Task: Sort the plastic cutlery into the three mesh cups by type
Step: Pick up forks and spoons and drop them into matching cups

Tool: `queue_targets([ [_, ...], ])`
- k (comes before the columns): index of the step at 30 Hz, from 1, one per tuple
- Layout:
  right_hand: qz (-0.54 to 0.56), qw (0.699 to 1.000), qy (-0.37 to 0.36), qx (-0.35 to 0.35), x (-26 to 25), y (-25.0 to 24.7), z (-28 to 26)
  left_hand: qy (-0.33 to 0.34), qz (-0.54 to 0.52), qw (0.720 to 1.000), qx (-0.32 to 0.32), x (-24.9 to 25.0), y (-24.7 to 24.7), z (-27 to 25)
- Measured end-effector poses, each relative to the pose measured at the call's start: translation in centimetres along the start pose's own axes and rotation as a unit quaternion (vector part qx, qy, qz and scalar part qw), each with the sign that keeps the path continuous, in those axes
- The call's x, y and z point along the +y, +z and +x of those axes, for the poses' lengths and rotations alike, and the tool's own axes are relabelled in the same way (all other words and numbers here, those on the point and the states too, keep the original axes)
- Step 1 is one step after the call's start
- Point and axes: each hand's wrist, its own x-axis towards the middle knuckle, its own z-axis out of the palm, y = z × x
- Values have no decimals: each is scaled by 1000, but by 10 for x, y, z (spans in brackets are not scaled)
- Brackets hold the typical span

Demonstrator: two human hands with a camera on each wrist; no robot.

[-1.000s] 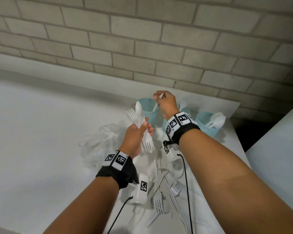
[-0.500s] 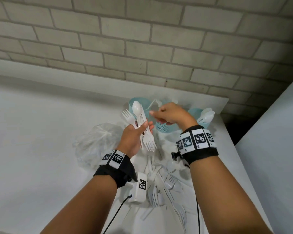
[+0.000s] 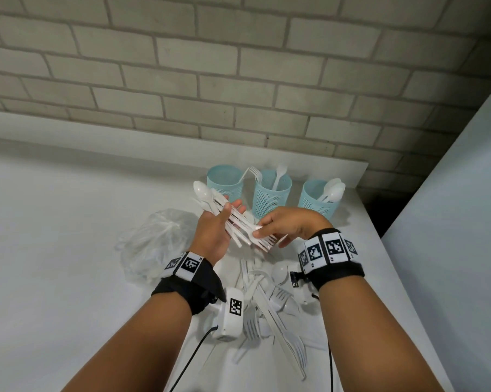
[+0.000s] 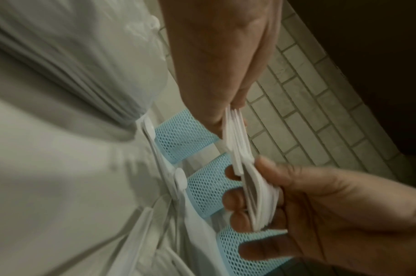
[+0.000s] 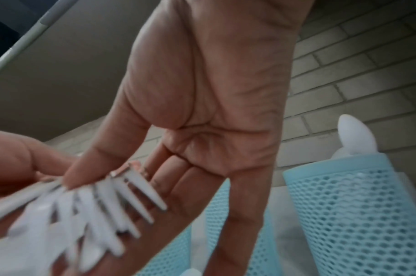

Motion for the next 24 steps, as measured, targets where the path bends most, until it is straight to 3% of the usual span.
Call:
queue_targets([
  [3,83,996,-5,34,13,-4,0,4,-15,1000,18,1,-5,3],
  [6,207,969,-31,128,24,-6,4,-5,-30,999,31,-2,-7,4],
  [11,439,861,-90,241,31,-5,15,-26,-26,999,7,-5,-3,3],
  [13,502,814,-103,272,30,-4,21,-34,-1,999,-6,-9,-1,3],
  [15,531,786,-102,299,28,-4,28,-39,30,999,-12,-13,0,3],
  [20,537,777,-70,321,21,0,40,-21,139,990,-22,-22,4,3],
  [24,548,768,-51,328,18,0,45,-29,150,987,-47,-25,3,-1],
])
